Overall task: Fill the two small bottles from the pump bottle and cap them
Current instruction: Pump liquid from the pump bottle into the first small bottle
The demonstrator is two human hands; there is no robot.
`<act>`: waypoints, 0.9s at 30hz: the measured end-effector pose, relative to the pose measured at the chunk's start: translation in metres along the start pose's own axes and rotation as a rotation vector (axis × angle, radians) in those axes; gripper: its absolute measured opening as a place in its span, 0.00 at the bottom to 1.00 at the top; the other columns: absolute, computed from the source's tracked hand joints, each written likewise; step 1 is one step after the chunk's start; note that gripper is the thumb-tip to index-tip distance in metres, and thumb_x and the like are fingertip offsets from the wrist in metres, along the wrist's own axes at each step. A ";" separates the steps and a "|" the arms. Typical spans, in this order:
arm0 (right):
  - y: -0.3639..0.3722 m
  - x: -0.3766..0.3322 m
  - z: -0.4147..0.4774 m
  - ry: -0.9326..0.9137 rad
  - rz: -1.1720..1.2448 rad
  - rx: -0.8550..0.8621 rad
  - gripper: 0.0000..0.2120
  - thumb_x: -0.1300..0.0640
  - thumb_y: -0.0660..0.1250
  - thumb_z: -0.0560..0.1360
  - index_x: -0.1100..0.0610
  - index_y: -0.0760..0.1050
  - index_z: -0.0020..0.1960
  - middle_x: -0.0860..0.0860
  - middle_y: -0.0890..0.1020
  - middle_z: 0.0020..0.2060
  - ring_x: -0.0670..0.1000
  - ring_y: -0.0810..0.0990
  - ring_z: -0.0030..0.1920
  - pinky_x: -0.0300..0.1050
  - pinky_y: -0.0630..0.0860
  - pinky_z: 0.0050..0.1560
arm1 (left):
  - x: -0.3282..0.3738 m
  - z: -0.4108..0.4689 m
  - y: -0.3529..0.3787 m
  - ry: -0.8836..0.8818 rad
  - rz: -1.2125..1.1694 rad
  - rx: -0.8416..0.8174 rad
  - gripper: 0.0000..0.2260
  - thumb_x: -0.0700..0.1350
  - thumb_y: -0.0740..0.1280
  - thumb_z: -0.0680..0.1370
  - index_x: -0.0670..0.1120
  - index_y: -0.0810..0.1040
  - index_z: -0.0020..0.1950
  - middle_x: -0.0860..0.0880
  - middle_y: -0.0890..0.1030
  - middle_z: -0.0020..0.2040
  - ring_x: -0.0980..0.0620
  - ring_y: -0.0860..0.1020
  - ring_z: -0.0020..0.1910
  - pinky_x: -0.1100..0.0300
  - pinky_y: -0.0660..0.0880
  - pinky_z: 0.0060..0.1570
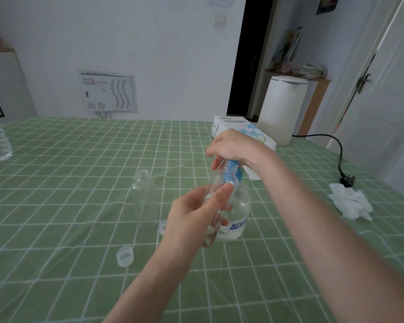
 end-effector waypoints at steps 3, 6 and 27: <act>0.001 0.001 0.001 0.007 0.030 -0.022 0.15 0.58 0.64 0.77 0.62 0.76 0.61 0.59 0.85 0.51 0.59 0.83 0.54 0.55 0.79 0.59 | 0.000 -0.001 0.000 0.007 0.009 -0.001 0.21 0.60 0.69 0.63 0.47 0.83 0.47 0.53 0.83 0.33 0.59 0.76 0.24 0.69 0.68 0.21; 0.002 0.002 0.003 0.020 0.039 -0.032 0.16 0.58 0.64 0.77 0.63 0.75 0.62 0.60 0.84 0.53 0.60 0.83 0.55 0.56 0.78 0.60 | 0.000 0.000 0.000 0.009 0.022 0.002 0.23 0.61 0.69 0.62 0.46 0.83 0.47 0.53 0.82 0.31 0.60 0.76 0.24 0.69 0.68 0.22; -0.002 0.003 0.000 0.056 0.042 -0.027 0.15 0.55 0.63 0.77 0.58 0.75 0.62 0.55 0.85 0.53 0.51 0.76 0.41 0.41 0.68 0.33 | 0.000 0.001 0.000 0.019 0.001 -0.027 0.20 0.59 0.69 0.64 0.46 0.82 0.46 0.55 0.79 0.25 0.61 0.73 0.19 0.71 0.67 0.21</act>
Point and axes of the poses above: each hand's wrist, its own z-axis towards the middle knuckle, its own y-axis out of the palm, x = y × z, the point moved 1 cm from there along z, towards the middle knuckle
